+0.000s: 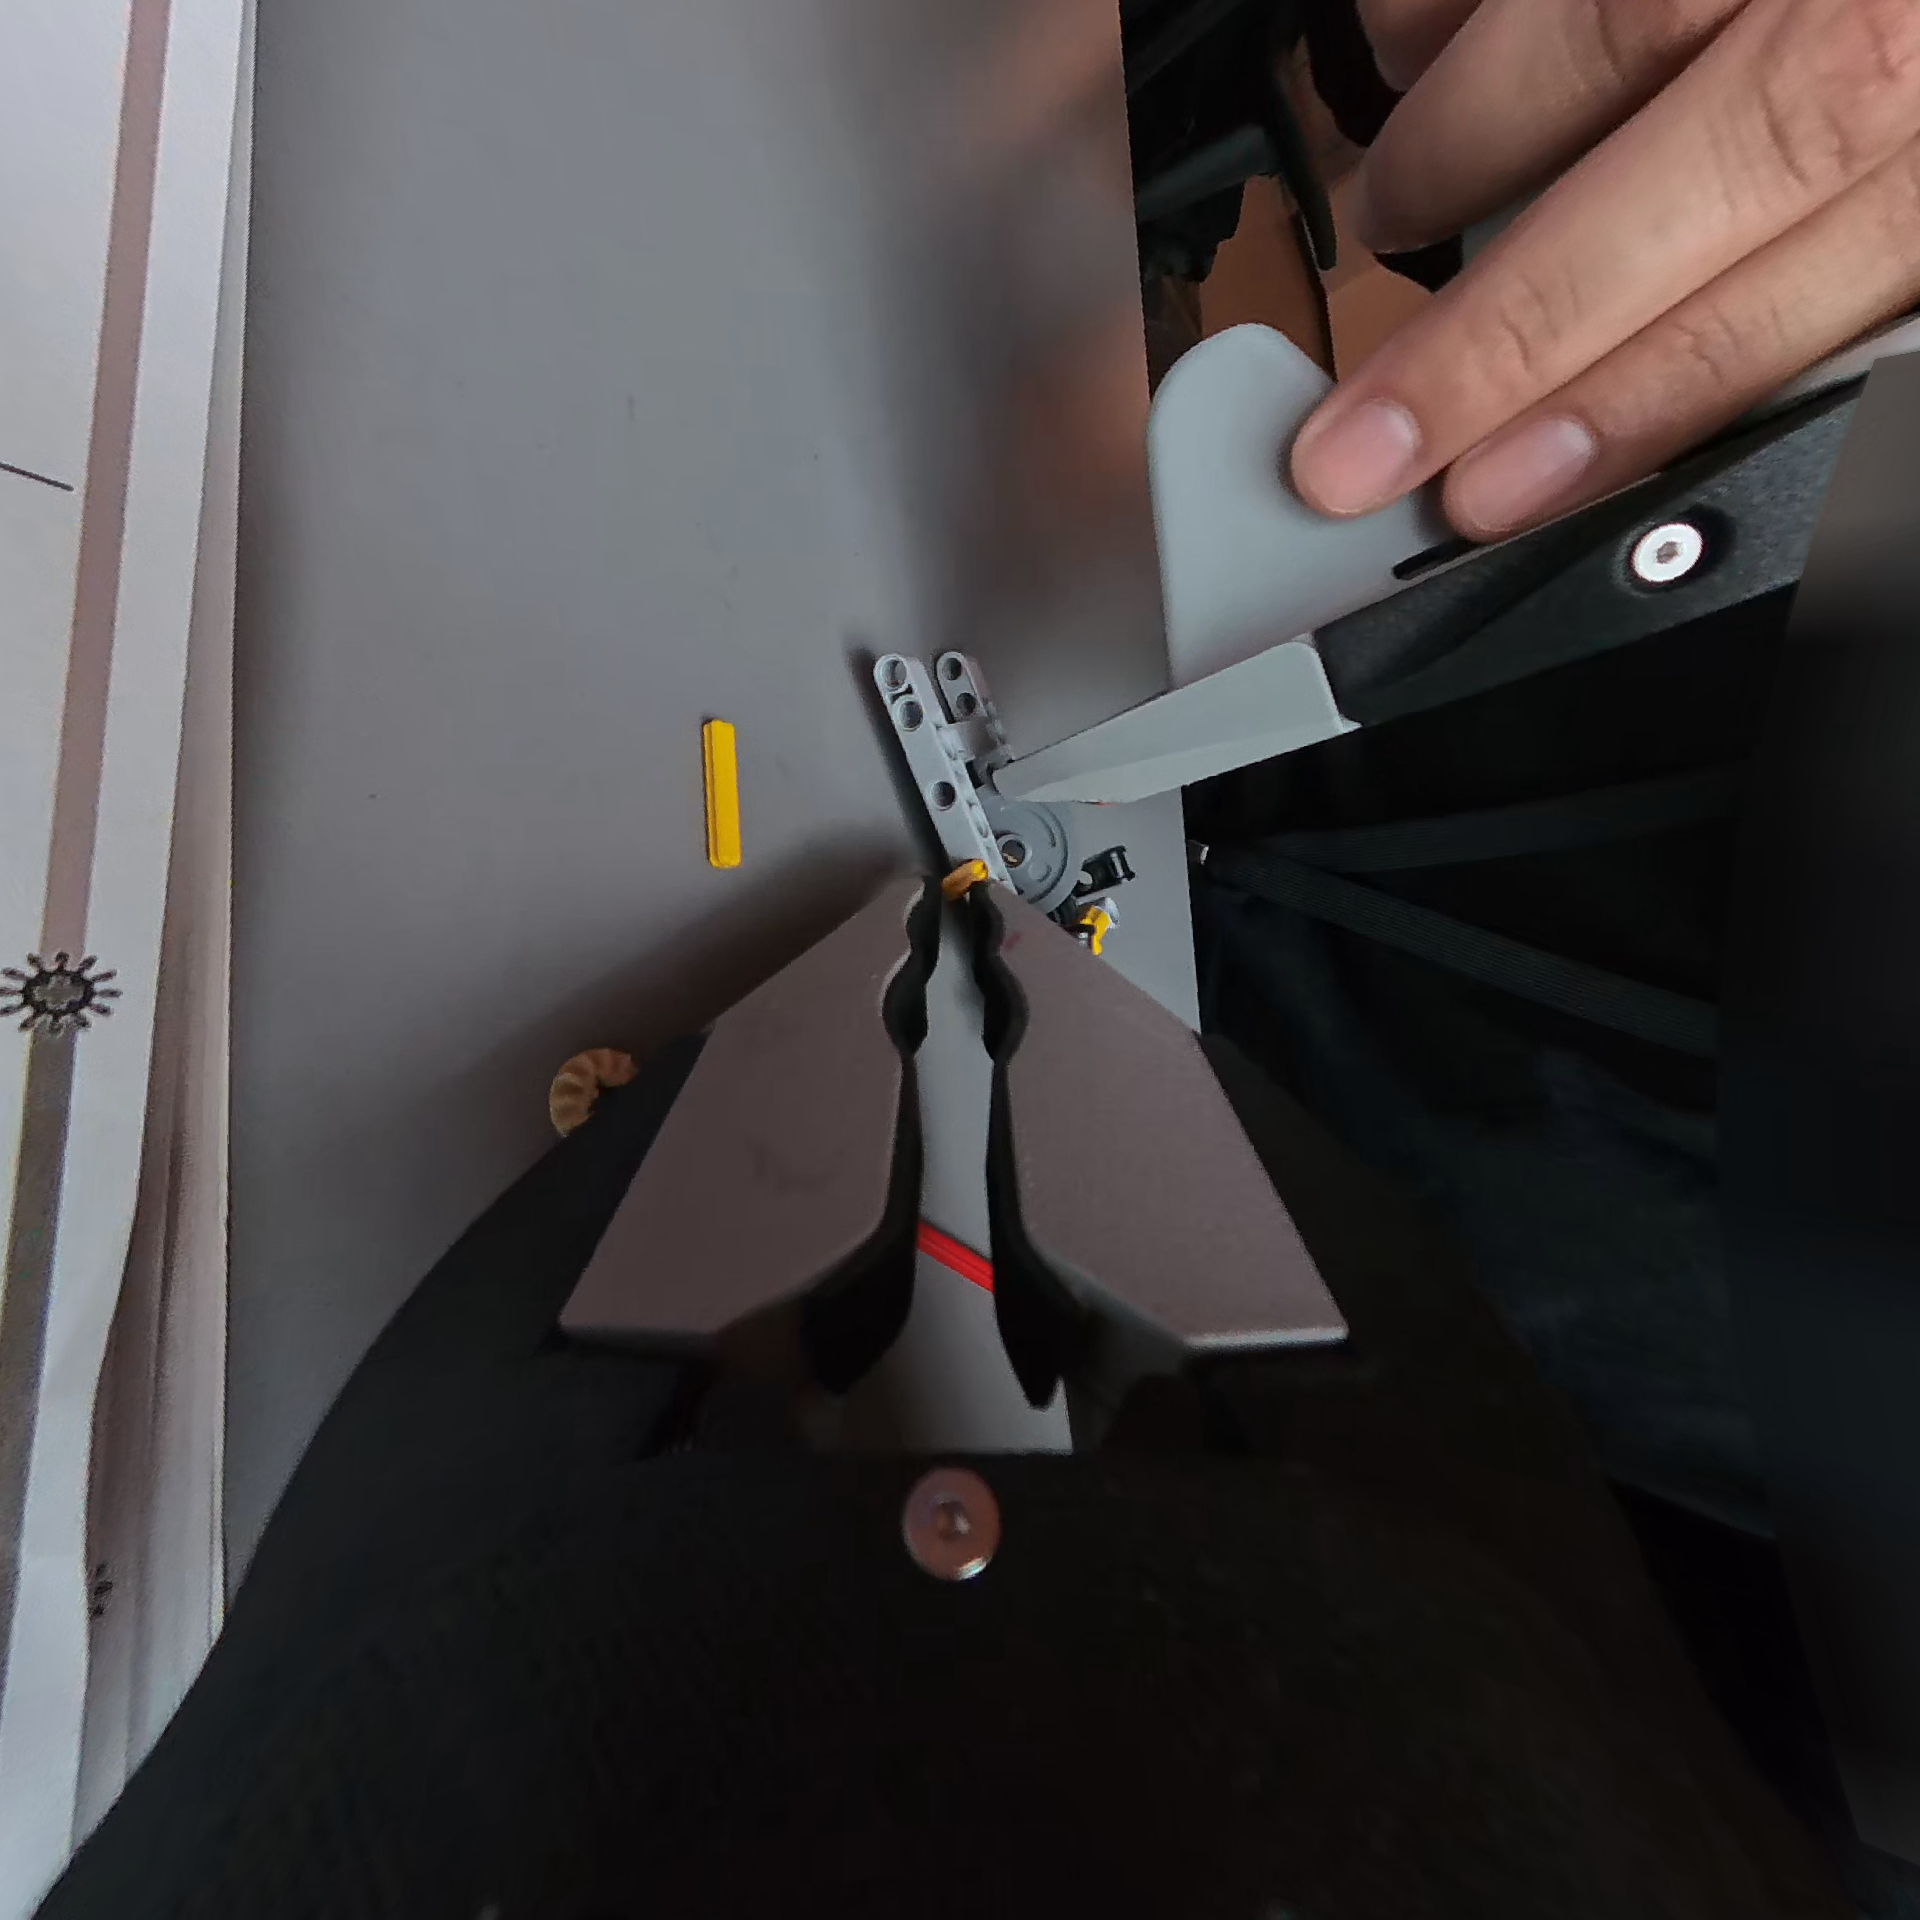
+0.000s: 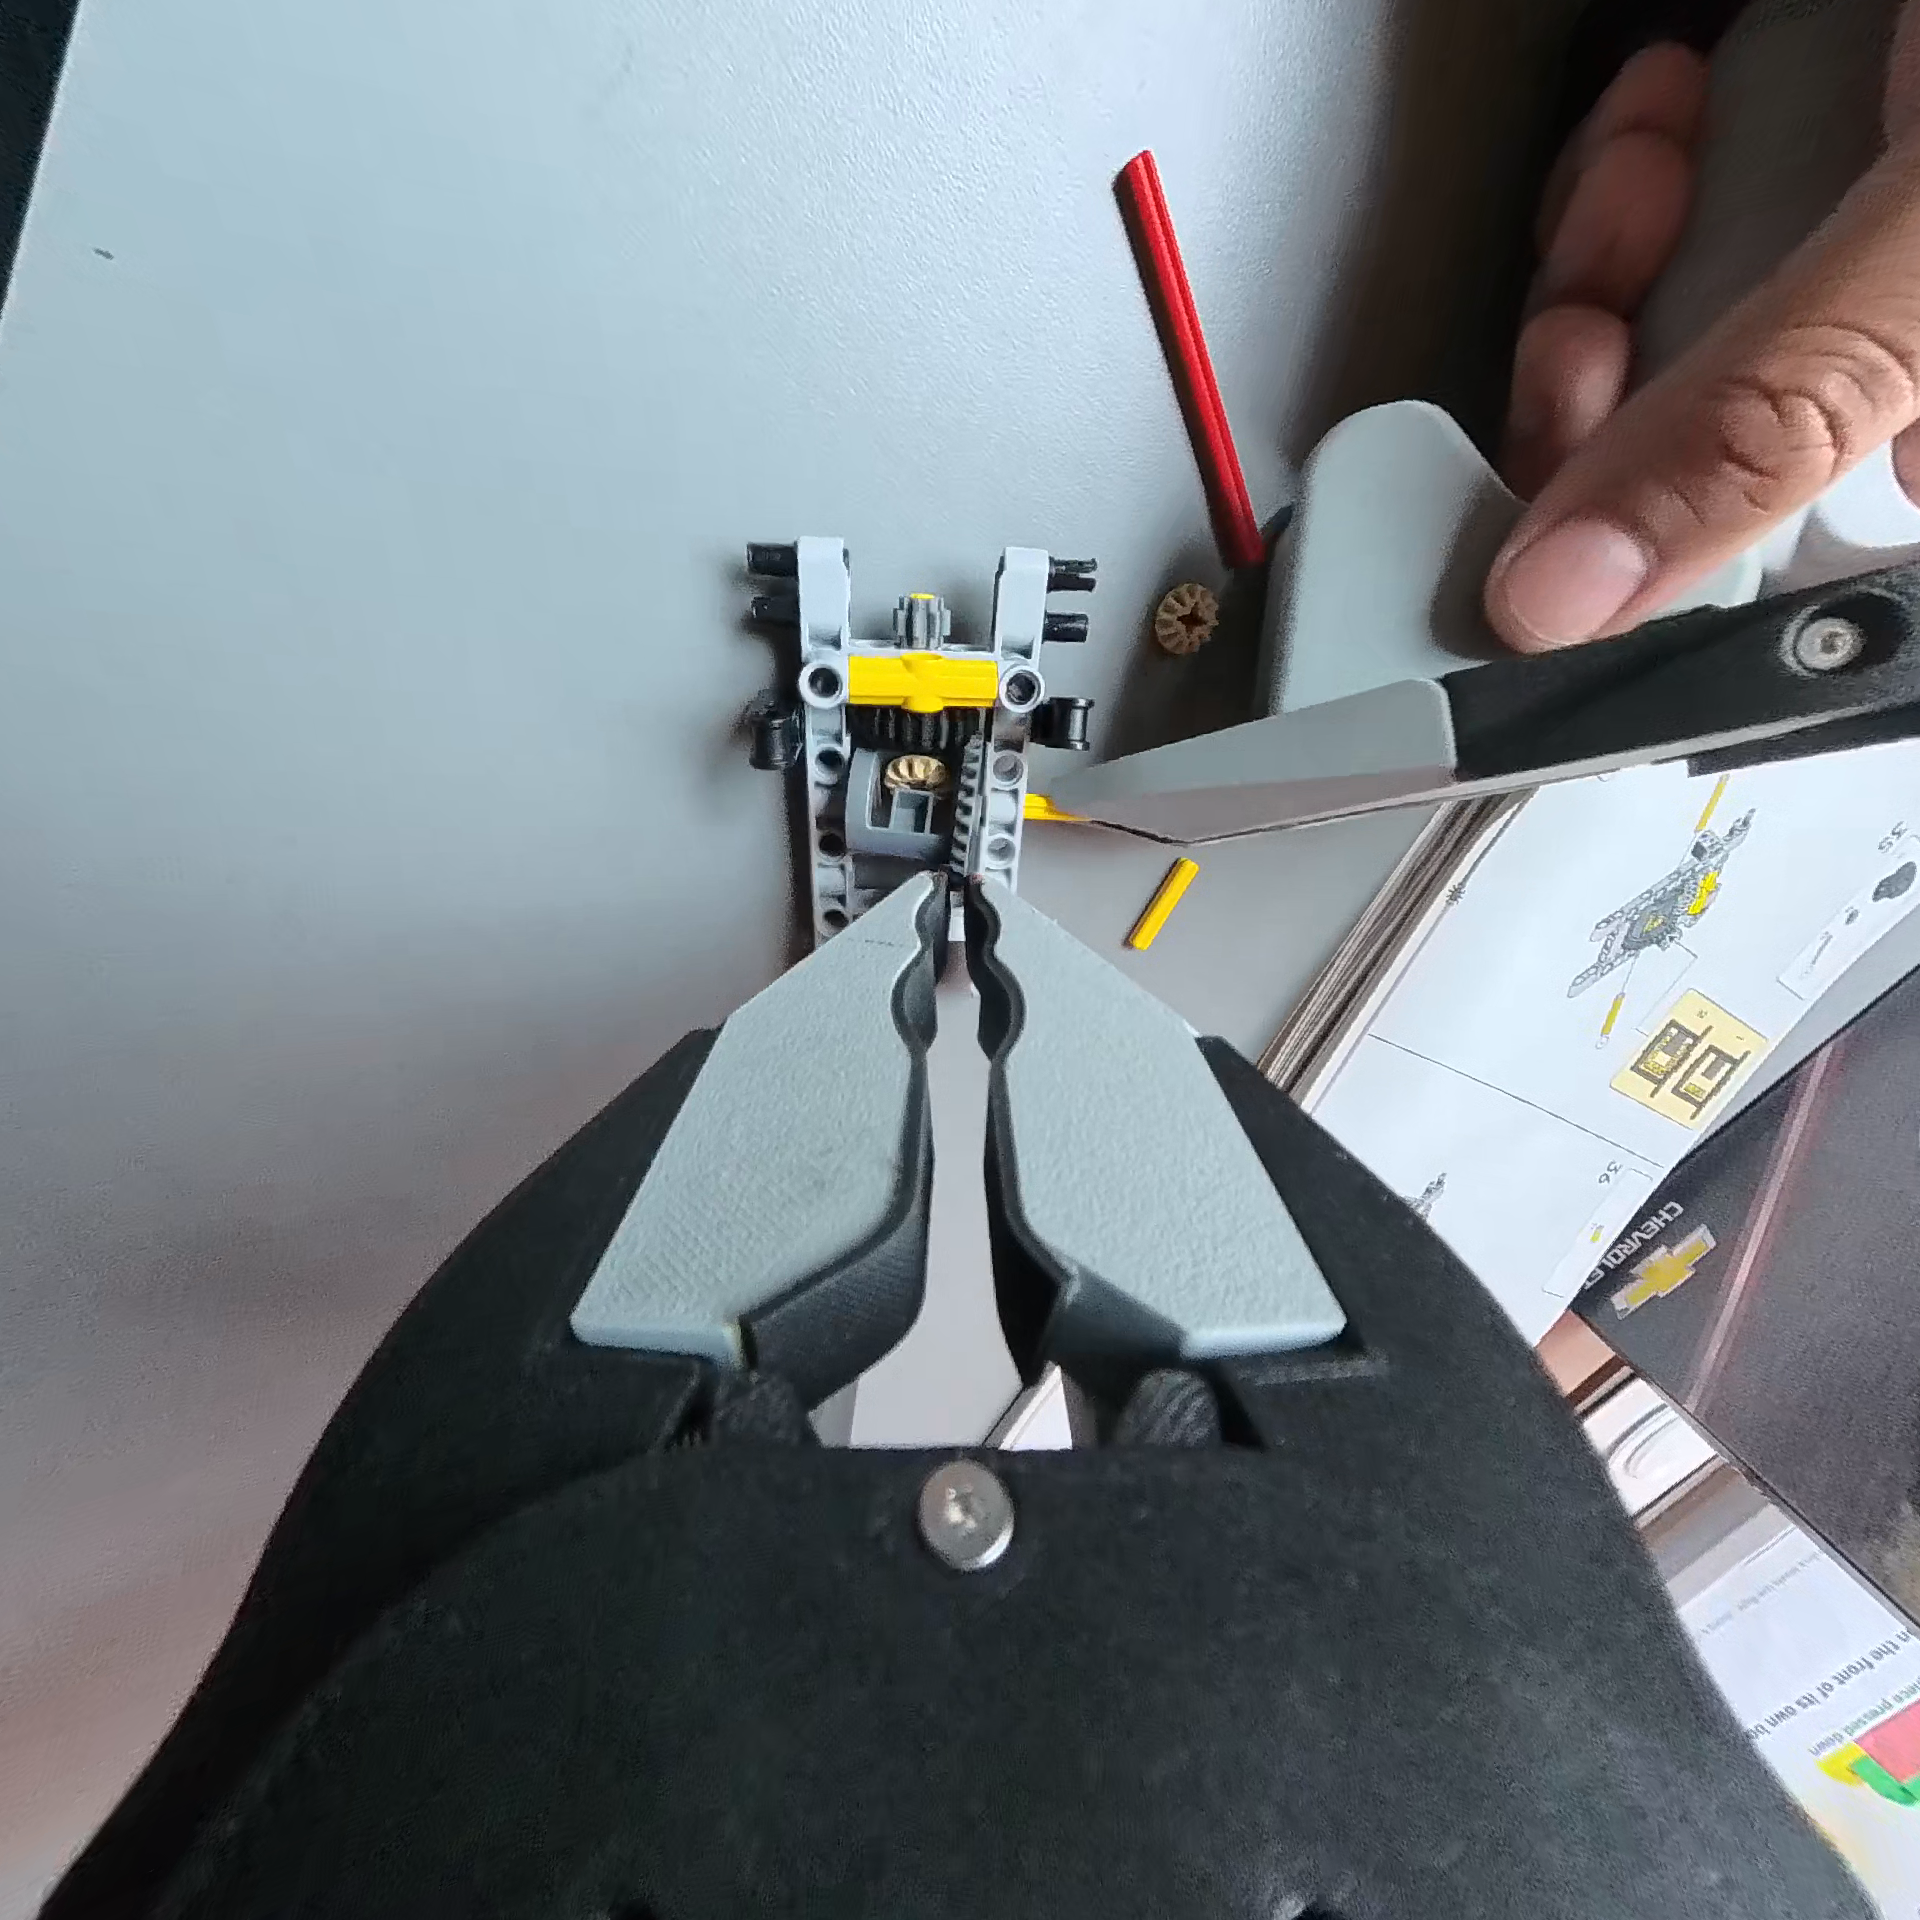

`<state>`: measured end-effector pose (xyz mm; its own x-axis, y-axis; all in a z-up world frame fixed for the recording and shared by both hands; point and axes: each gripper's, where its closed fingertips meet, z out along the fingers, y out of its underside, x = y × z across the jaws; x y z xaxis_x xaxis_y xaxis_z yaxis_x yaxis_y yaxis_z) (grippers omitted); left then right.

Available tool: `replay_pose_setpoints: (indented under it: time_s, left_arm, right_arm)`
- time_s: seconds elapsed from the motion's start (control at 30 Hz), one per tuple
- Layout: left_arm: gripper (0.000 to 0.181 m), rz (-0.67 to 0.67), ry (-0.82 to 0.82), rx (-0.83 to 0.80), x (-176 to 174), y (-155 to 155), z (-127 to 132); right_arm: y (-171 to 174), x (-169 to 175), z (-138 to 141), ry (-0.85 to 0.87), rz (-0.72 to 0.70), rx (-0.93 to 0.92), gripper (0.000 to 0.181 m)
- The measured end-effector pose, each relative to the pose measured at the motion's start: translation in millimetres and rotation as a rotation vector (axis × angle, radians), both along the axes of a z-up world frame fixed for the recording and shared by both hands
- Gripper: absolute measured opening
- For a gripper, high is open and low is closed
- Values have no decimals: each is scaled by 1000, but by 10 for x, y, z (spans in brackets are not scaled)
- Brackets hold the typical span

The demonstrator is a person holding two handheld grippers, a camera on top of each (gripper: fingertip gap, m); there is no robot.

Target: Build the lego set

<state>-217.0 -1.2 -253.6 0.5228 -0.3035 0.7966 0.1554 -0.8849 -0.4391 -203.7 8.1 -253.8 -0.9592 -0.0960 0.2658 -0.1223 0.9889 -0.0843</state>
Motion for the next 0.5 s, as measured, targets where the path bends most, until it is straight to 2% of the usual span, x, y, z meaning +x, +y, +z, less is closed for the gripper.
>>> replay_pose_setpoints:
  time_s: [0.5]
  left_arm:
    - [2,51,-39,-9,-112,5,35]
  right_arm:
    - [3,-14,-18,-1,9,18,0]
